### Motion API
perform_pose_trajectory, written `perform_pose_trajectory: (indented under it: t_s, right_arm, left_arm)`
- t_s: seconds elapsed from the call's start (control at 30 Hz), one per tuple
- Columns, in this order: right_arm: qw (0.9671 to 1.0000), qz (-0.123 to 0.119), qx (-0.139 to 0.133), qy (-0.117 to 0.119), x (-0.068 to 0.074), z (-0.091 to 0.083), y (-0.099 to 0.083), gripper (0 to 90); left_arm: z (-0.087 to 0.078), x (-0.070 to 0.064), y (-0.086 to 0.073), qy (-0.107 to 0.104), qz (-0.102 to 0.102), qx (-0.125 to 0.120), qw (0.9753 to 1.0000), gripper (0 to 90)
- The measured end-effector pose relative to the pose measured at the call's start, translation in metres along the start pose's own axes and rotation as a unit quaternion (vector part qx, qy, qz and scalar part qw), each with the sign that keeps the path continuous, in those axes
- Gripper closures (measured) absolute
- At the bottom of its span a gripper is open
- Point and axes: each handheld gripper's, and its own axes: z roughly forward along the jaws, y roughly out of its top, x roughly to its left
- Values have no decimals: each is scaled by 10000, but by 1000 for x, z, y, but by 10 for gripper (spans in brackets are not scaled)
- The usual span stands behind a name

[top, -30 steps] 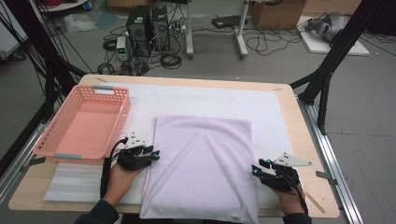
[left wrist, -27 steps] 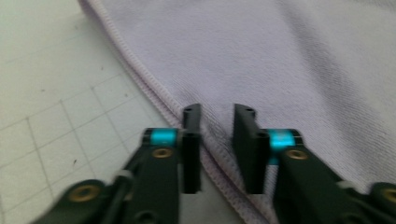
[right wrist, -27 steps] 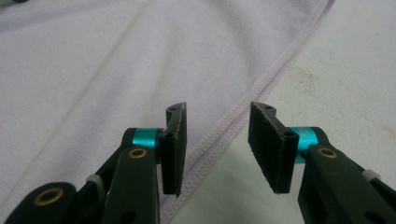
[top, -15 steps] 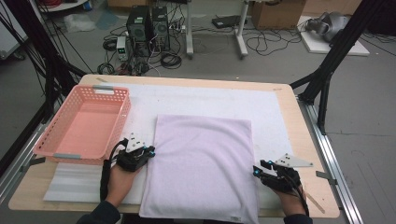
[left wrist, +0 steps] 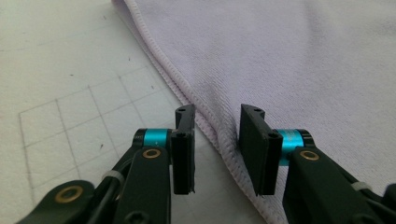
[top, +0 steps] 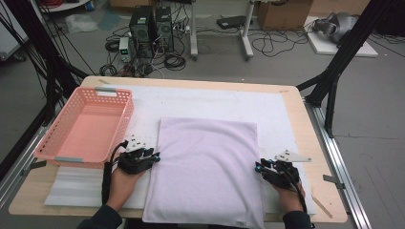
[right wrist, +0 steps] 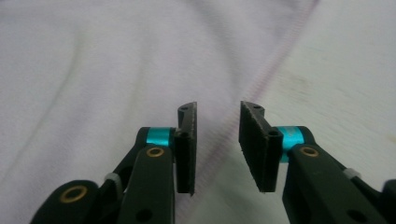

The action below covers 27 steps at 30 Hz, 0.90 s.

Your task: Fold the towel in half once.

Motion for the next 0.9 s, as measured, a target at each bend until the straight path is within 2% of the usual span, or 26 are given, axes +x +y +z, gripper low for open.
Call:
perform_pose_trajectory:
  t_s: [0.03,0.1,0.13,0.2,0.23,0.27,0.33,0.37,0.4,0.47,0.5,0.57,0.6,0.63,0.7,0.83,0.9]
  right_arm:
    - [9998,-75,148,-103,3,4,1,765]
    - [9993,-196,232,-211,5,5,5,854]
    - [9981,-375,295,-393,6,4,7,866]
    - [9935,-645,420,-836,8,0,8,871]
    - [9938,-557,453,-851,5,-2,8,870]
    - [9956,-384,440,-735,2,-3,8,868]
    - [9966,-339,348,-671,1,-4,6,811]
    - [9973,-358,275,-586,1,-4,6,725]
    - [9976,-329,179,-580,0,-6,6,678]
    - [9983,-194,-104,-533,-5,-11,9,640]
    - [9983,-114,-224,-533,-8,-14,10,620]
    - [9979,49,-373,-531,-15,-18,13,614]
    - [9974,72,-440,-570,-19,-18,14,611]
    - [9973,135,-444,-566,-20,-18,14,610]
    - [9974,146,-451,-542,-20,-18,14,610]
    - [9981,61,-377,-477,-20,-14,11,610]
    - [9983,59,-368,-438,-21,-13,10,611]
  left_arm:
    - [0,0,0,-1,27,17,10000,697]
    - [1,-2,0,-21,136,37,9999,766]
    - [1,-4,0,25,216,42,9998,810]
    - [1,-7,0,126,313,45,9994,842]
    - [1,-7,0,149,371,65,9992,844]
    - [1,-7,0,147,353,61,9993,843]
    - [1,-5,0,115,228,66,9997,840]
    - [1,-4,1,99,121,63,9999,827]
    - [1,-3,1,96,19,49,9999,793]
    - [3,1,4,29,-176,-15,9998,696]
    - [6,2,5,29,-271,-43,9996,683]
    - [14,6,13,42,-293,31,9996,660]
    - [18,7,17,52,-321,11,9995,641]
    - [22,10,20,71,-424,-117,9990,630]
    - [33,16,31,146,-550,-45,9984,610]
    - [52,28,53,416,-596,-90,9973,595]
    - [63,37,60,456,-809,-145,9956,578]
